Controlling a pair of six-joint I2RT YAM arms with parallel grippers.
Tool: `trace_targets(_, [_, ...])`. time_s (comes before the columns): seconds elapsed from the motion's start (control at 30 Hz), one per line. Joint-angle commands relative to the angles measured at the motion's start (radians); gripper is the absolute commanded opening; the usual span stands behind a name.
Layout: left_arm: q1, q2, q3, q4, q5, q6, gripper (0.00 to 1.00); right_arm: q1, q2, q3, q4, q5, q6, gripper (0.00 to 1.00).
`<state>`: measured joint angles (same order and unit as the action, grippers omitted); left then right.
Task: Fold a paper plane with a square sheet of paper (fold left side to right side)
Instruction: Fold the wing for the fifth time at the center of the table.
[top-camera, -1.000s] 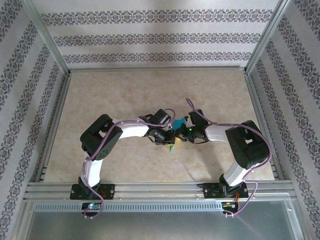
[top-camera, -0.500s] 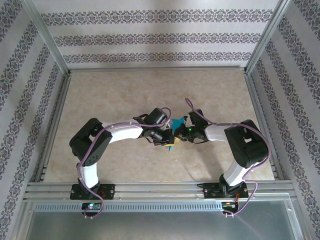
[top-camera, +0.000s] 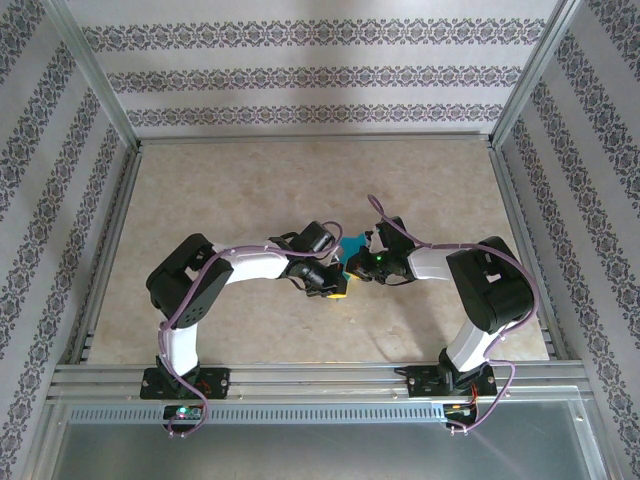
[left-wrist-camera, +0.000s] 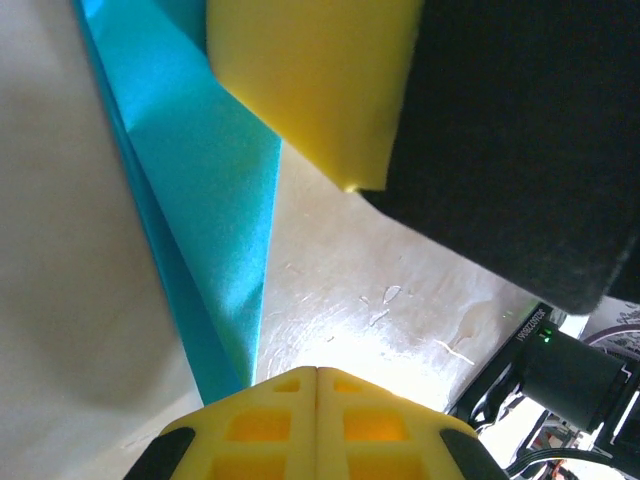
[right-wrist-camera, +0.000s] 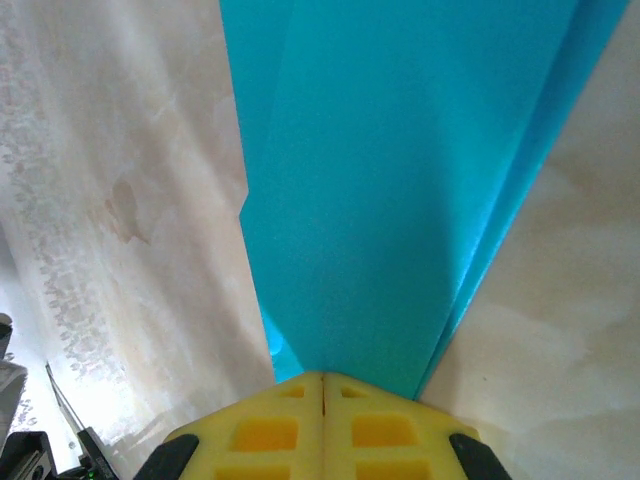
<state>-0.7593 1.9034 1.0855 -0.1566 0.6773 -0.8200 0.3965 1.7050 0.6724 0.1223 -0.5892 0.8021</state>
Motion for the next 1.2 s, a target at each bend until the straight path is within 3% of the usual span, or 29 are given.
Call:
trace_targets(0.0, [-0.011,0.016,0.029,-0.007,0.003,0.001,0.06,0.002,0.061,-0.03,-0.13,0.089,-0.032,0.0])
trace_targets(1.17, [-0.01,0.019,0.016,-0.073,-0.081,0.03,0.06,0.004,0.071,-0.001,-0.201,0.109,-0.076,0.0])
